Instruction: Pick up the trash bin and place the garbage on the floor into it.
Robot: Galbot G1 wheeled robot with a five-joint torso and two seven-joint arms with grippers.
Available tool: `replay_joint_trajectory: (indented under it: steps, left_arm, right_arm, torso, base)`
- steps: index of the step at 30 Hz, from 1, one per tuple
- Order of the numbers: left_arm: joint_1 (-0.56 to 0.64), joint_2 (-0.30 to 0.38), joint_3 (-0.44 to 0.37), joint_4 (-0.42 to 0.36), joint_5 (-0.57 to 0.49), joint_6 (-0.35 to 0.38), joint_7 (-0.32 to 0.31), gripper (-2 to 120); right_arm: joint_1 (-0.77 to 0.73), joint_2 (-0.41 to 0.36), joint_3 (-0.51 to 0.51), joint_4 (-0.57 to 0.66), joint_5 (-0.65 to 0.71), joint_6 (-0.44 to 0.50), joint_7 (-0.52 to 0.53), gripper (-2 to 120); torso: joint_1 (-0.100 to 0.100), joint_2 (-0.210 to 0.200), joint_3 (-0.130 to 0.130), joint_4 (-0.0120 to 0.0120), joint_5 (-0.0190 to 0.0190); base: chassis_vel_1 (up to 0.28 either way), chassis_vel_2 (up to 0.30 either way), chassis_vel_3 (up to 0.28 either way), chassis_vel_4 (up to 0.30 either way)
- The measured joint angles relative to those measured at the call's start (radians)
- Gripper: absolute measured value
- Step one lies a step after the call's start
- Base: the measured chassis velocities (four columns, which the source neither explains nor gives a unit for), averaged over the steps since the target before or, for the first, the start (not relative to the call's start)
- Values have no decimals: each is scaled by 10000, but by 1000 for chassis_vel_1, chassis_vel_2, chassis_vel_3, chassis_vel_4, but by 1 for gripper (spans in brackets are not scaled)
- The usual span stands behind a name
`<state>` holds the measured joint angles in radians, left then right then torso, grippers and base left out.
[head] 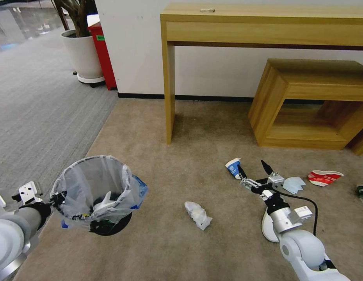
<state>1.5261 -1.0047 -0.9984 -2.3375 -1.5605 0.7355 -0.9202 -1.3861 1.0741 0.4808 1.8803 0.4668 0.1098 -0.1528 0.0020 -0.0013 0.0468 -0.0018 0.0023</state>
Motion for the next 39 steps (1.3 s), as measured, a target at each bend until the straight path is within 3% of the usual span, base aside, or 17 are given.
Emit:
replay_joint_trajectory:
  steps: [1,2,4,11,17,24,29,39]
  left_arm:
    - [0,20,-6,-2,-1,0,0,1]
    - [0,20,-6,-2,-1,0,0,1]
    - [-3,49,-7,-17,-1,0,0,1]
    - [-4,35,9,-92,24,0,1,1]
    - [-16,-23,76,-155,129,0,2,1]
    - [-22,-66,106,-188,177,0,1,1]
    - [6,-144,114,-267,242,0,1,1]
    - [30,-257,153,-346,272,0,8,1]
  right_arm:
    - [58,-163,-151,39,-10,-722,-77,100]
    - [58,-163,-151,39,-10,-722,-77,100]
    - [226,-448,-581,177,77,-2114,63,100]
    - [1239,-656,-1875,-64,200,-3672,90,100]
    - [2684,-432,-3135,-564,290,-5379,269,100]
    - [3525,-240,-3940,-1040,442,-6431,489,100]
    - [4681,477,-4966,-1706,1304,-8373,842,100]
    - [5512,918,-5818,-3097,740,-8572,1001,100]
  torso:
    - [0,0,0,0,0]
    - [0,0,0,0,0]
    - [0,0,0,-1,0]
    - [-1,0,0,0,0]
    - [-1,-1,1,1,-2]
    - [-1,0,1,1,-2]
    - [0,-1,1,0,-1]
    - [-1,-1,2,0,-1]
  base:
    - [0,0,0,0]
    - [0,0,0,0]
    - [0,0,0,0]
    - [0,0,0,0]
    - [0,0,0,0]
    - [0,0,0,0]
    - [0,0,0,0]
    - [0,0,0,0]
